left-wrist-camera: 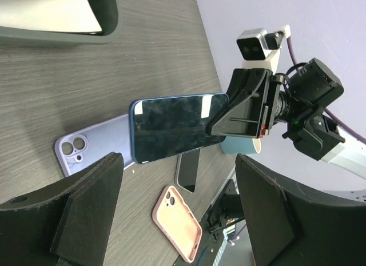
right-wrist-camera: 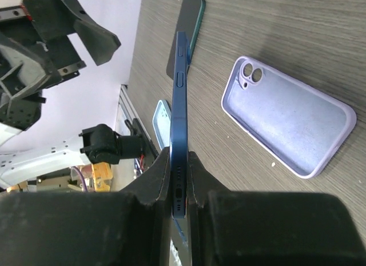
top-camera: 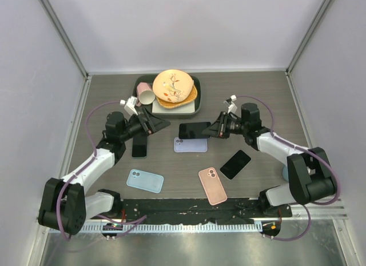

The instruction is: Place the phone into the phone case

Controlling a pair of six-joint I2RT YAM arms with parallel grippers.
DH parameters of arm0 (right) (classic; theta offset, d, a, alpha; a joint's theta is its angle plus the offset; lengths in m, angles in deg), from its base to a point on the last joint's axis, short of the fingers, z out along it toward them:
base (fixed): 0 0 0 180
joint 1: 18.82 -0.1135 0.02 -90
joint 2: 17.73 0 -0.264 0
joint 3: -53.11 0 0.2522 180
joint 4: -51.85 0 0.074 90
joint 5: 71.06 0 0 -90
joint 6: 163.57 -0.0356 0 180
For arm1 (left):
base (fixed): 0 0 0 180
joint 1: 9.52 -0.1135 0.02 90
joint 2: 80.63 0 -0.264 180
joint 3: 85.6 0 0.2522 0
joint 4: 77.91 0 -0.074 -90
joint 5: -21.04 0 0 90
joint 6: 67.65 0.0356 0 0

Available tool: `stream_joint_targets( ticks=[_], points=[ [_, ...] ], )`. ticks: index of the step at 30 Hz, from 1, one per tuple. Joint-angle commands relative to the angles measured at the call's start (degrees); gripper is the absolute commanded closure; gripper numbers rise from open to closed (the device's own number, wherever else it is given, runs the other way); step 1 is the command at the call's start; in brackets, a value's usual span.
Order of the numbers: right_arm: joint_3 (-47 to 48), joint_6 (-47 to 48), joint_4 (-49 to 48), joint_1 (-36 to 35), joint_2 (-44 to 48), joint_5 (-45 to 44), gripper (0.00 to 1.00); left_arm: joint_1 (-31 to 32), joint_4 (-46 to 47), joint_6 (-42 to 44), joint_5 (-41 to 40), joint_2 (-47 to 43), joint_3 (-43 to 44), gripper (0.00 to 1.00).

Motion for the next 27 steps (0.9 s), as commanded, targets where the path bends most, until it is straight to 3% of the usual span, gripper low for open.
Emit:
stream_joint_targets(
  ticks=[1,11,27],
  points=[
    [6.27,4.04,4.11,-3.26,-3.86,-3.04,0.99,-0.09,-1.16,2.21,1.15,0.19,2.22,0.17],
    [8.82,3.17,3.77,-6.79,-14.07,-5.06,0.99,-0.09,-5.12,5.11,0.35,1.24,1.87,0.17],
    [6.8,4.14,9.57,-6.7,-18.29,-7.09,0.99,0.7,-10.03,9.68,-3.32,4.23,3.1,0.17]
  ],
)
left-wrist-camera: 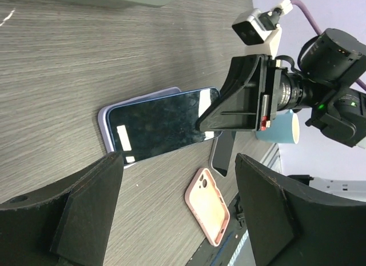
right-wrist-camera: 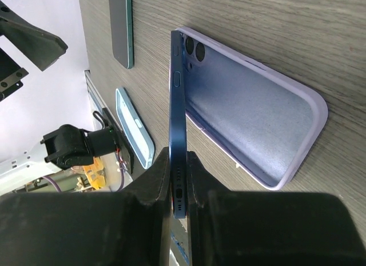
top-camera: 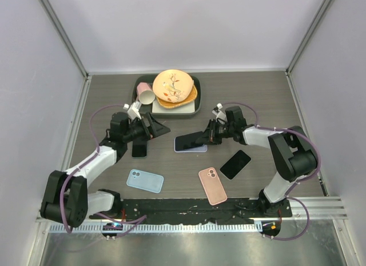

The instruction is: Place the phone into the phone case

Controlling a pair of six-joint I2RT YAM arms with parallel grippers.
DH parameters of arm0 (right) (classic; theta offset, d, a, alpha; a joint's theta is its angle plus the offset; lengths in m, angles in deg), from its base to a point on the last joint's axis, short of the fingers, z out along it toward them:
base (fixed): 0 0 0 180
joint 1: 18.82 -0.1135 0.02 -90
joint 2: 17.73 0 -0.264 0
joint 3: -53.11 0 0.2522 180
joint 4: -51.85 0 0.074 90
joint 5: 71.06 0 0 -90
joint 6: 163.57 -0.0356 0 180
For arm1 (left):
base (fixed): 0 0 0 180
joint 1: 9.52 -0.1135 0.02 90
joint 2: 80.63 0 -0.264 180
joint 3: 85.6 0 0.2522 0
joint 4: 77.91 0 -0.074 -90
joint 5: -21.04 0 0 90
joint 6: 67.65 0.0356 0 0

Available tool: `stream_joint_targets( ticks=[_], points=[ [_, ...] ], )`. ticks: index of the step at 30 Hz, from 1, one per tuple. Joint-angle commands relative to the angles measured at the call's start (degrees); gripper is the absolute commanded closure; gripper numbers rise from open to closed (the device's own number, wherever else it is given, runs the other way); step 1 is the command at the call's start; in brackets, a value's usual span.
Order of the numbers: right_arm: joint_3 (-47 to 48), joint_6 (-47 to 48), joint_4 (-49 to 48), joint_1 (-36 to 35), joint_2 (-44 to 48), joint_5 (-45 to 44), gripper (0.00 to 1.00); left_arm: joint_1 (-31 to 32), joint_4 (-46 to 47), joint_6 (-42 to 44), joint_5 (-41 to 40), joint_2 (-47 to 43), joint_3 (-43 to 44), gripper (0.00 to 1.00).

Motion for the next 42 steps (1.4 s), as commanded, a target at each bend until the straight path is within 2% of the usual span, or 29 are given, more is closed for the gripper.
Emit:
stream_joint_targets(
  ticks=[1,8,16,19,27,38,42],
  points=[
    [0.03,-0.03,1.73,-0.04,-2.14,-1.41,0.99,1.01,-2.93,3.41,-3.16,0.95,3.32,0.17],
    [-1.38,-2.93,1.99,0.66,-4.69,-0.62,0.99,7.68,-16.37,9.91,-16.43,7.45,10.69,0.18],
    [-2.44,-2.24,3.91,2.51,-7.76,-0.79,0.99,12.43,-22.01,12.02,-24.87,18.43,16.85,0.22],
    [-2.09,0.21,6.37,3.04,-9.17,-2.45,0.99,13.4,-22.19,11.67,-23.3,23.53,19.05,0.29],
    [-0.33,3.83,7.88,2.95,-13.3,-4.83,0.99,14.72,-21.32,10.71,-22.25,30.12,21.16,0.31],
    [0.29,3.74,8.58,1.63,-16.12,-7.65,0.99,17.01,-18.94,7.89,-17.06,31.54,22.92,0.34],
    [-0.06,4.61,9.37,1.46,-15.94,-9.48,0.99,17.27,-20.25,8.33,-18.72,30.58,23.36,0.34]
  ],
)
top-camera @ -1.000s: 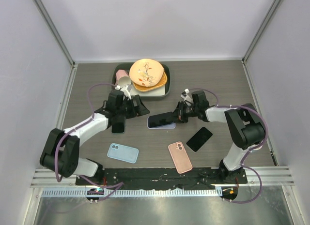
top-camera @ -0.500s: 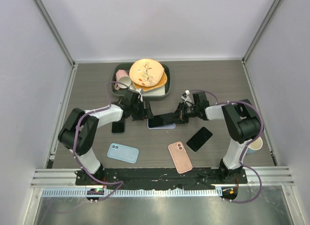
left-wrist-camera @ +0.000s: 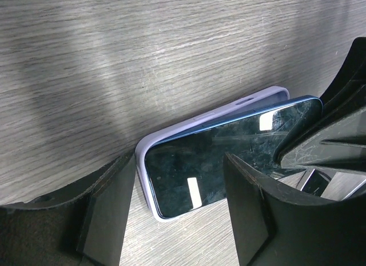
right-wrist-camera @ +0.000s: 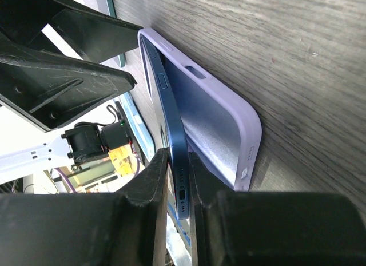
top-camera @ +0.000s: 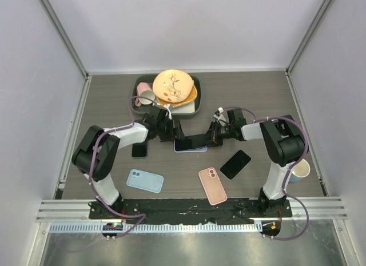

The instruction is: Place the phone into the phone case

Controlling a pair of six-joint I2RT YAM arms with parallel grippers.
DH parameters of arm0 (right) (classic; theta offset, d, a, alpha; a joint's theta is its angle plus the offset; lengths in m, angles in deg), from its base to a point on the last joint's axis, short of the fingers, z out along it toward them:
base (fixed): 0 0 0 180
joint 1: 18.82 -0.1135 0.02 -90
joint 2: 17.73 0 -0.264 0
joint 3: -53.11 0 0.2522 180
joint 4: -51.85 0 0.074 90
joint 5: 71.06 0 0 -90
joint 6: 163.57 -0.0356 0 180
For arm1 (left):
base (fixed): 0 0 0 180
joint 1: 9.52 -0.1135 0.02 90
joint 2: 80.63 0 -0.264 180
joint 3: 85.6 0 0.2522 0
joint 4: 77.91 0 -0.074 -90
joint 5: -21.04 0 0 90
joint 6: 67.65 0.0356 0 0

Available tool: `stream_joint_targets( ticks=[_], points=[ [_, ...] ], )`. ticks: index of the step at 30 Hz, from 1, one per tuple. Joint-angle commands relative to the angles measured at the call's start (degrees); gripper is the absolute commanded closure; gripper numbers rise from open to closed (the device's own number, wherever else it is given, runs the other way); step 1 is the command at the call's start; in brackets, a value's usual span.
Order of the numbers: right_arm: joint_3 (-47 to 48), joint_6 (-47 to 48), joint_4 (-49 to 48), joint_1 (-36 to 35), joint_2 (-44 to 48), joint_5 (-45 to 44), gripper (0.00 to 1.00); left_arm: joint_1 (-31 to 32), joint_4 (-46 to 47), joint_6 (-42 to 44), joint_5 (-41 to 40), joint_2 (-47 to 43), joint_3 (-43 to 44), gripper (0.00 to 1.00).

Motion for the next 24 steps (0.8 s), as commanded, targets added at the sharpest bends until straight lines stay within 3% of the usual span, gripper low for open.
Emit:
stream_joint_targets(
  ticks=[1,9,14,20,21,24],
  points=[
    [-2.69,5.38,10.57,-2.7,-4.03,-18.12,0.99,1.49,-2.72,0.29,-0.23,-0.09,1.33,0.34],
    [-3.57,7.49,12.42,-2.7,-3.77,-20.41,0.99,2.02,-8.89,4.42,-11.66,-11.93,0.72,0.35],
    [-3.3,9.34,14.61,-3.05,-3.42,-23.4,0.99,3.51,-4.15,4.87,-9.73,-18.63,-1.74,0.39],
    [-2.95,10.92,16.81,-3.66,-3.06,-24.98,0.95,5.09,-1.85,5.39,-7.28,-18.38,-0.61,0.69],
    [-2.69,11.01,17.42,-3.84,-3.15,-25.42,0.94,5.27,-1.85,5.39,-7.01,-17.59,-0.25,0.81],
    [-2.25,11.45,18.57,-4.28,-3.15,-26.03,0.91,6.06,-2.11,5.22,-6.48,-14.52,1.15,0.96]
  ],
)
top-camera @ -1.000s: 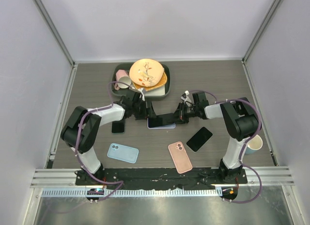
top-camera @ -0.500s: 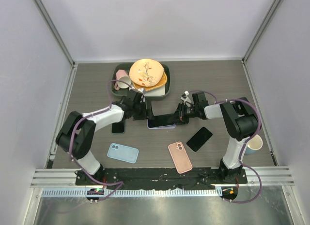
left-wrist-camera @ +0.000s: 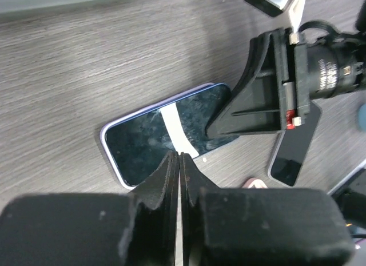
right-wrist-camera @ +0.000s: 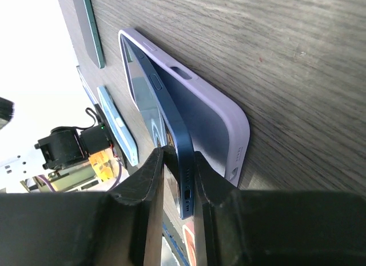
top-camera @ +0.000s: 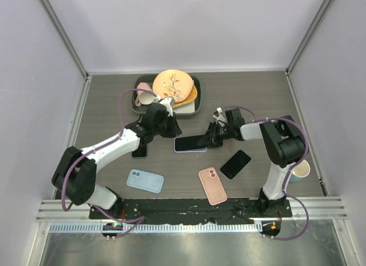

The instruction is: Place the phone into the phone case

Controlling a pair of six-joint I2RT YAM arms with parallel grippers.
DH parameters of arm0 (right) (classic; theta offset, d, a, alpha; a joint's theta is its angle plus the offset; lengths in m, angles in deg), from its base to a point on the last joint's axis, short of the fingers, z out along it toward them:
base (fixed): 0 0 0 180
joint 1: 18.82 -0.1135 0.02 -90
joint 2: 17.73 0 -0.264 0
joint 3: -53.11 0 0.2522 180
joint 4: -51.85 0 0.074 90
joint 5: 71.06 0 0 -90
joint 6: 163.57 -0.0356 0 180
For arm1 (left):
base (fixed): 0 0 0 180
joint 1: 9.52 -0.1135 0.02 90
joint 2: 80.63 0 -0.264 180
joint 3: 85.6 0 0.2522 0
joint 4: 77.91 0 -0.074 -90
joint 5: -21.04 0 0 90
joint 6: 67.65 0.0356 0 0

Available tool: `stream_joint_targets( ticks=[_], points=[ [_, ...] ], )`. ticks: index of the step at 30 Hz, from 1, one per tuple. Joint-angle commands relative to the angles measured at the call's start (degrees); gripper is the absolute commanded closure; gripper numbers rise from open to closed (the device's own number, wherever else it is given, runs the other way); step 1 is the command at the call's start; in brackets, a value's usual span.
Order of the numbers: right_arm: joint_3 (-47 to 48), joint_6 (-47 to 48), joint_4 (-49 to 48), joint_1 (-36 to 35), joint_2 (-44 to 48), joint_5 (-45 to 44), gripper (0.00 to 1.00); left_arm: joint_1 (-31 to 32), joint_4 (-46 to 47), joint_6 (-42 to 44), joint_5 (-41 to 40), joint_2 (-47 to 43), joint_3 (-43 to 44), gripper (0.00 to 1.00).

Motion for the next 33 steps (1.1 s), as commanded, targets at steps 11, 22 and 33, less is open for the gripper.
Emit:
stream_joint_targets(
  ticks=[11,22,33],
  points=[
    [-1.08,9.71,18.59,-4.85,-2.18,-25.11,0.68,2.29,2.13,-4.11,4.27,16.41,3.55,1.0],
    [2.61,12.26,25.88,-8.9,1.77,-34.95,0.39,2.2,-2.53,-4.91,2.34,22.4,3.28,1.0],
    [7.0,15.07,34.67,-10.83,2.21,-44.88,0.37,2.2,-5.08,-4.29,-0.48,22.49,3.46,1.0]
  ],
)
